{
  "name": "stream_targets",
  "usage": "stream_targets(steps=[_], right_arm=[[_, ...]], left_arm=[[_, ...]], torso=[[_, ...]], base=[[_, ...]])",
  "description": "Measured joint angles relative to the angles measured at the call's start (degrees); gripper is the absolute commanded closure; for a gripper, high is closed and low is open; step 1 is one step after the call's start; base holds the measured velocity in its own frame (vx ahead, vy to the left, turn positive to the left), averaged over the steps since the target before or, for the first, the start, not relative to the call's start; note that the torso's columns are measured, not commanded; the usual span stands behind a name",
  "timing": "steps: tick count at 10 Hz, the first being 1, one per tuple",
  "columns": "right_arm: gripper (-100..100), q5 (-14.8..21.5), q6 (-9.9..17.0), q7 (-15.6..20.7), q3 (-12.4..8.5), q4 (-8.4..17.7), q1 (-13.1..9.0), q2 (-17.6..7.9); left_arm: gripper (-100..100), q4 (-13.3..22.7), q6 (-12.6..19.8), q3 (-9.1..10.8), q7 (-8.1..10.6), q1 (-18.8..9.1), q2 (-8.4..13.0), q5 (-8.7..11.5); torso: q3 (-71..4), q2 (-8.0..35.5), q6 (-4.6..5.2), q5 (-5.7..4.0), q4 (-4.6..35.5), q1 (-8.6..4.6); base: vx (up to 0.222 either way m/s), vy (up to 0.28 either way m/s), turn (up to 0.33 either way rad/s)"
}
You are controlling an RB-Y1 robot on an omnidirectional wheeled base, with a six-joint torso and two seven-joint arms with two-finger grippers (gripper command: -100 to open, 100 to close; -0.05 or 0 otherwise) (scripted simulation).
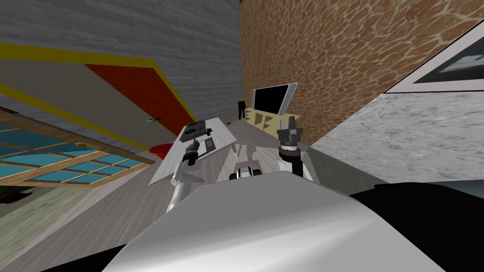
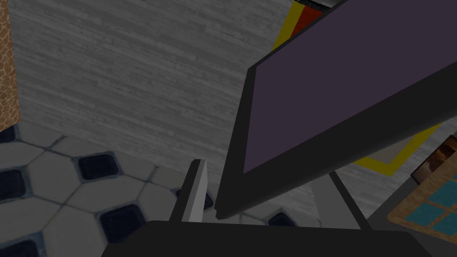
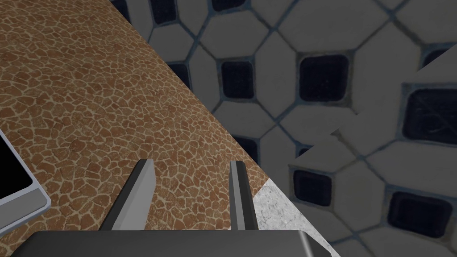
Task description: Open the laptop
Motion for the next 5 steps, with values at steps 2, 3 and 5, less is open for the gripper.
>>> stream_targets(steps=[2, 3, 5], right_arm=[[0, 0.00, 0.00, 0.00, 0.00, 0.00, 0.00, 0.00], [0, 0.00, 0.00, 0.00, 0.00, 0.00, 0.00, 0.00], [0, 0.00, 0.00, 0.00, -0.01, 0.00, 0.01, 0.00]], left_arm=[[100, 1.91, -0.63, 0.37, -1.17, -0.69, -0.23, -2.23], [100, 3.60, -1.48, 0.99, -2.01, -1.38, -0.67, -4.05], [100, 4.62, -2.63, 0.99, -3.64, -2.59, -0.81, -2.81]], torso=[[0.04, 0.07, -0.06, 0.00, 0.04, 0.04], [-0.01, -0.01, 0.01, 0.01, -0.01, 0.02], [0.06, 0.14, -0.06, -0.19, 0.20, -0.15]], base=[[-0.016, -0.044, -0.090], [-0.011, -0.024, -0.028], [-0.009, -0.045, 0.105]])
